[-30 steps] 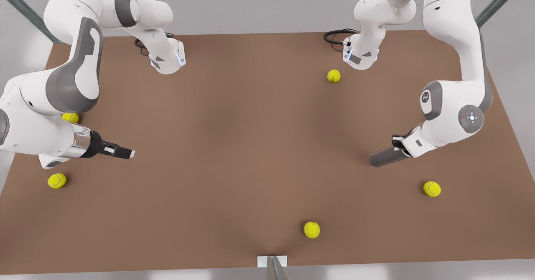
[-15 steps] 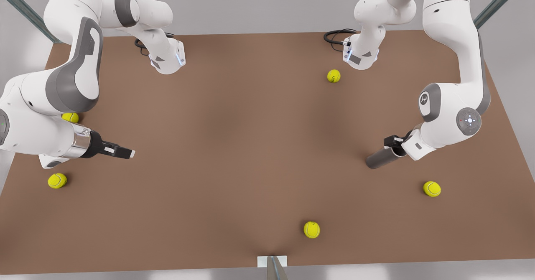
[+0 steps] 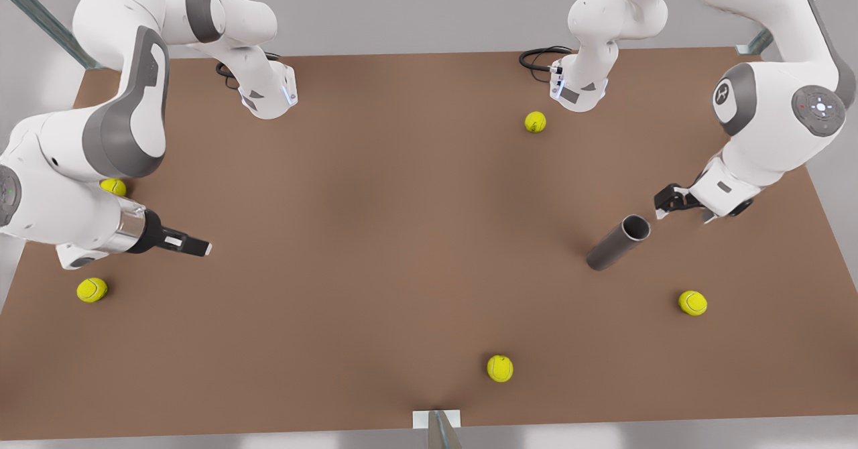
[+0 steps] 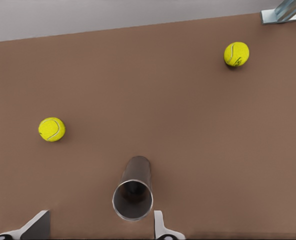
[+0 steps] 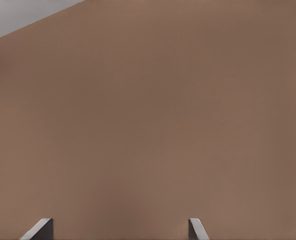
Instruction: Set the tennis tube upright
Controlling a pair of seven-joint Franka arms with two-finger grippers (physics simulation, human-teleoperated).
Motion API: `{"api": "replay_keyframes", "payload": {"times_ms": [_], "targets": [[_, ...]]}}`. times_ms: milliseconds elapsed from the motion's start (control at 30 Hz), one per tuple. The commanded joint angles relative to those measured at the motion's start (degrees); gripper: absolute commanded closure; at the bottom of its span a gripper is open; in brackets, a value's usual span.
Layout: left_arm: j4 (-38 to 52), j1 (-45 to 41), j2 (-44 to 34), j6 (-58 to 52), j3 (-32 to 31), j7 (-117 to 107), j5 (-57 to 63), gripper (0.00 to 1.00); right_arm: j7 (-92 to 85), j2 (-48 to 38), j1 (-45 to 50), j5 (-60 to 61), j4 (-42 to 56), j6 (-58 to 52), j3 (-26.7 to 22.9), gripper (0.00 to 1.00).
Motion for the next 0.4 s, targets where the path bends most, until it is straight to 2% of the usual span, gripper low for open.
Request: {"api": "replay_keyframes", "payload": {"times_ms": [0, 133, 200, 367], "targets": [[0.1, 0.0, -0.6, -4.2, 0.0, -2.7, 2.0, 0.00, -0.4, -0.1, 3.2, -8.4, 0.0, 3.1, 0.1, 0.00], [0.1, 0.0, -0.6, -4.2, 0.0, -2.8, 2.0, 0.00, -1.6, -0.4, 4.1, -8.2, 0.0, 2.4, 0.1, 0.00], [0.0, 0.0, -0.5, -4.2, -0.1, -2.8, 2.0, 0.00, -14.6, -1.1, 3.5, -8.3, 0.0, 2.3, -0.5, 0.00], [0.0, 0.0, -0.5, -4.5, -0.2, -2.8, 2.0, 0.00, -15.0, -1.2, 3.5, -8.3, 0.0, 1.5, -0.4, 0.00]]}}
